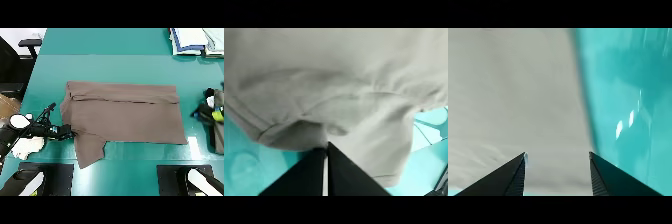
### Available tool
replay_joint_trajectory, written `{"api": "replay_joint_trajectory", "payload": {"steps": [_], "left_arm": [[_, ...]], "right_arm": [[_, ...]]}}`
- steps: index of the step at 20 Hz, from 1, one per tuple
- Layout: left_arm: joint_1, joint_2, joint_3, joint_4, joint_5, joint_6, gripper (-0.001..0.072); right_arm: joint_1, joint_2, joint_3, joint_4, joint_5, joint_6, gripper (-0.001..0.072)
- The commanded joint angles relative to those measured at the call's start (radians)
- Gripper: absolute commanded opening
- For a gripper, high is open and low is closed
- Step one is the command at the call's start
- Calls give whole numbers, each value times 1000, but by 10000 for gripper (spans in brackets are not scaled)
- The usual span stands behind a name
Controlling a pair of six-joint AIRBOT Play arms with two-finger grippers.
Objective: Fold the shirts.
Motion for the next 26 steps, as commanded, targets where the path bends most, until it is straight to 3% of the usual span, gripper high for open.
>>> {"api": "replay_joint_trajectory", "payload": {"steps": [1, 5, 9, 14, 18, 22, 24, 26], "left_arm": [[0, 1, 35, 2, -2, 10, 26], [0, 1, 35, 2, 1, 10, 26], [0, 1, 35, 2, -5, 10, 26], [0, 3, 35, 50, -126, 24, 25], [0, 172, 45, 135, -204, -66, 24], [0, 337, 79, 136, -443, -173, 24], [0, 341, 154, 137, -437, -185, 24], [0, 311, 229, 138, -327, -156, 24]], "right_arm": [[-197, 62, -220, -15, 32, 1, 474], [-250, 19, -363, 54, -8, 0, 472], [-122, -85, -342, 140, -91, 0, 428], [76, -102, -210, 58, -55, 1, 20], [148, 18, -155, -108, 70, 2, 20], [146, 194, -125, -204, 204, 2, 19], [147, 248, -106, -200, 188, 5, 18], [147, 249, -72, -200, 154, 16, 18]]}}
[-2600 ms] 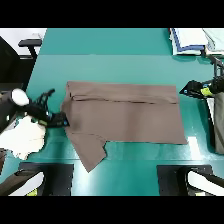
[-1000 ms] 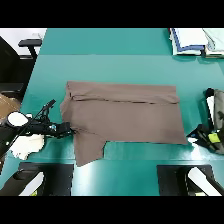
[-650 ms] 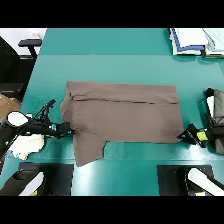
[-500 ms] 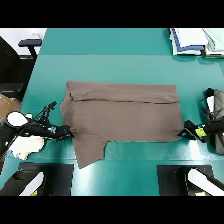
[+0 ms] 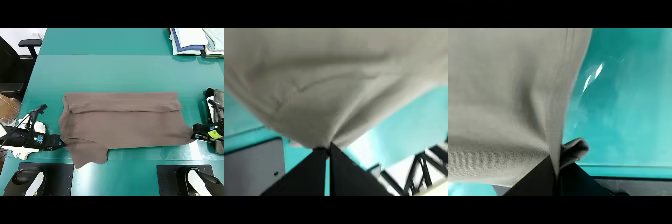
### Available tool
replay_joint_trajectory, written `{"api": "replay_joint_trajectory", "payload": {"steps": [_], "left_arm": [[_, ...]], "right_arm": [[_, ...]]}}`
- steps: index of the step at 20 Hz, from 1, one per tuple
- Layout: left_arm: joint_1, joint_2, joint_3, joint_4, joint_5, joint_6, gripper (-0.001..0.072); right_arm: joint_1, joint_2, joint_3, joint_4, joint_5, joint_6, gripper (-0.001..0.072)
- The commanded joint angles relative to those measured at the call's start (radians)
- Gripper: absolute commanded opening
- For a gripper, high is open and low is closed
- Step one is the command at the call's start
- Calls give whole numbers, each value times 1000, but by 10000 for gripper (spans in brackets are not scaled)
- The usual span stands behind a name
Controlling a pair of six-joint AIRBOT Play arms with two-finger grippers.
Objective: Fold the shirts.
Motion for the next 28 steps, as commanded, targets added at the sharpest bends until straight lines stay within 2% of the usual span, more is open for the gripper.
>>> {"api": "replay_joint_trajectory", "payload": {"steps": [1, 7, 12, 15, 16, 17, 18, 19, 20, 23, 24, 25, 26, 27, 28], "left_arm": [[0, -30, 113, 11, 92, 17, 24], [0, -436, 280, 8, 342, 158, 26], [0, -774, 460, 3, 417, 230, 27], [0, -864, 489, -2, 481, 229, 27], [0, -874, 489, -1, 495, 229, 28], [0, -875, 489, 0, 509, 224, 31], [0, -875, 497, 0, 513, 217, 194], [0, -875, 508, -1, 513, 197, 504], [0, -872, 527, -1, 507, 174, 659], [0, -872, 601, -28, 437, 164, 642], [0, -871, 609, -82, 428, 166, 564], [0, -871, 609, -137, 424, 182, 293], [-5, -871, 609, -186, 428, 223, 91], [-19, -871, 608, -221, 439, 246, 28], [-42, -872, 609, -239, 461, 253, 28]], "right_arm": [[4, 23, 60, -29, -23, 11, 18], [51, -279, 285, 105, -217, 6, 19], [148, -565, 486, 151, -246, 6, 20], [159, -680, 581, 205, -255, 6, 21], [159, -712, 610, 225, -256, -3, 36], [159, -737, 637, 241, -255, -21, 145], [158, -752, 662, 251, -255, -43, 323], [158, -761, 684, 263, -255, -66, 456], [152, -762, 700, 282, -248, -126, 486], [97, -756, 709, 288, -165, -219, 507], [63, -756, 698, 291, -147, -223, 514], [23, -756, 679, 301, -137, -228, 513], [-15, -756, 654, 315, -137, -231, 513], [-55, -756, 622, 331, -139, -240, 515], [-90, -762, 594, 352, -137, -257, 549]]}}
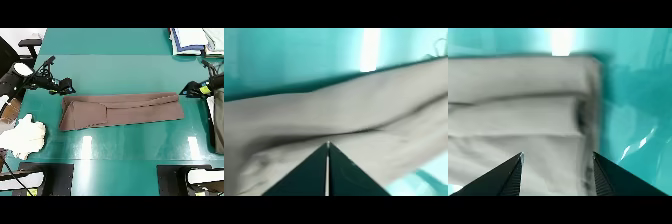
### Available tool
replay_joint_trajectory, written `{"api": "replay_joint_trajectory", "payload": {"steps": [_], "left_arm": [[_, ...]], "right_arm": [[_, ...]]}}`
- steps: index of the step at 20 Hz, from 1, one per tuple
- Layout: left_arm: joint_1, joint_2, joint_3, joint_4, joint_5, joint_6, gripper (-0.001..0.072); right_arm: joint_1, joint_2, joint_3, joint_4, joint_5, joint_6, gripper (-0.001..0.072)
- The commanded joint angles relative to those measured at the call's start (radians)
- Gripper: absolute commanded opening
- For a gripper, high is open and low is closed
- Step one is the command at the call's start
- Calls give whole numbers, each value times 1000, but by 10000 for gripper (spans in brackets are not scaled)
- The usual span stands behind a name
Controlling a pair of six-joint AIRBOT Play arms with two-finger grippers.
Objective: Fold the shirts.
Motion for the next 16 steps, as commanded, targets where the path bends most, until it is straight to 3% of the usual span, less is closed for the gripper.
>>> {"api": "replay_joint_trajectory", "payload": {"steps": [1, 7, 8, 10, 11, 12, 16], "left_arm": [[-57, -2, 12, -106, 36, 47, 28], [-283, -41, 13, -105, 188, -10, 26], [-313, -58, 16, -106, 204, -17, 26], [-372, -115, 49, -106, 224, -41, 26], [-400, -151, 79, -105, 224, -42, 26], [-424, -186, 110, -105, 222, -42, 26], [-502, -328, 241, -105, 201, -69, 26]], "right_arm": [[-119, -20, -81, 77, 28, -68, 603], [-126, -153, -142, 212, 66, -85, 592], [-104, -165, -142, 229, 63, -90, 542], [-56, -173, -142, 251, 32, -104, 300], [-37, -168, -136, 258, 31, -122, 128], [-23, -157, -124, 264, 39, -145, 20], [19, -25, -14, 298, 73, -120, 19]]}}
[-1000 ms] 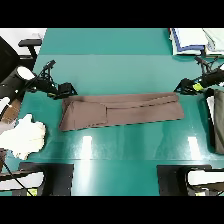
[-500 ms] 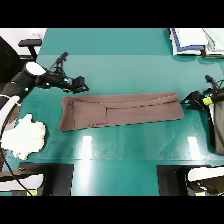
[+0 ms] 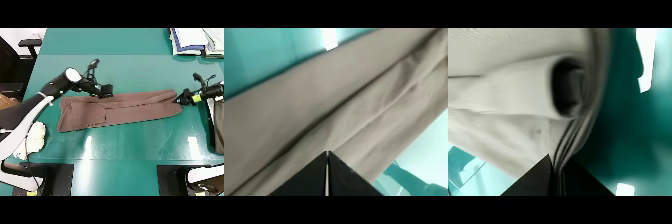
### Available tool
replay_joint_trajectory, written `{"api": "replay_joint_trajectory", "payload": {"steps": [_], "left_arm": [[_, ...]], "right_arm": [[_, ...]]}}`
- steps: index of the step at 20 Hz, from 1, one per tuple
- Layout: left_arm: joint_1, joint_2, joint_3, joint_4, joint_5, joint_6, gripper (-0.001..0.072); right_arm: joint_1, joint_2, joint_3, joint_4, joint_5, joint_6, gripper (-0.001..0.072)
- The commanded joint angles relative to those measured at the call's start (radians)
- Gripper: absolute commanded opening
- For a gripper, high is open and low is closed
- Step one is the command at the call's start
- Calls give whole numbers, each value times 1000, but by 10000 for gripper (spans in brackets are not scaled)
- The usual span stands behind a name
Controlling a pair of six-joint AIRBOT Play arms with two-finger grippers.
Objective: Fold the shirts.
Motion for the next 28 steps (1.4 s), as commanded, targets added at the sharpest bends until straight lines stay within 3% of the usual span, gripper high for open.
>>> {"api": "replay_joint_trajectory", "payload": {"steps": [1, 7, 12, 18, 22, 26, 28], "left_arm": [[-74, -121, 110, 0, -13, -25, 26], [-122, -230, 198, 36, -55, -51, 26], [-122, -235, 198, 133, -58, -99, 26], [-111, -224, 239, 167, -65, -94, 26], [-14, -77, 339, 381, -171, -105, 26], [186, 161, 377, 582, -282, -103, 27], [299, 280, 377, 630, -302, -102, 27]], "right_arm": [[53, 109, 92, 57, 23, 42, 18], [243, 296, 260, 142, 9, 130, 18], [403, 320, 363, 142, -5, 162, 18], [572, 320, 382, 143, -97, 162, 18], [682, 319, 381, 144, -196, 161, 19], [874, 254, 381, 227, -344, 154, 20], [1006, 172, 381, 304, -436, 85, 20]]}}
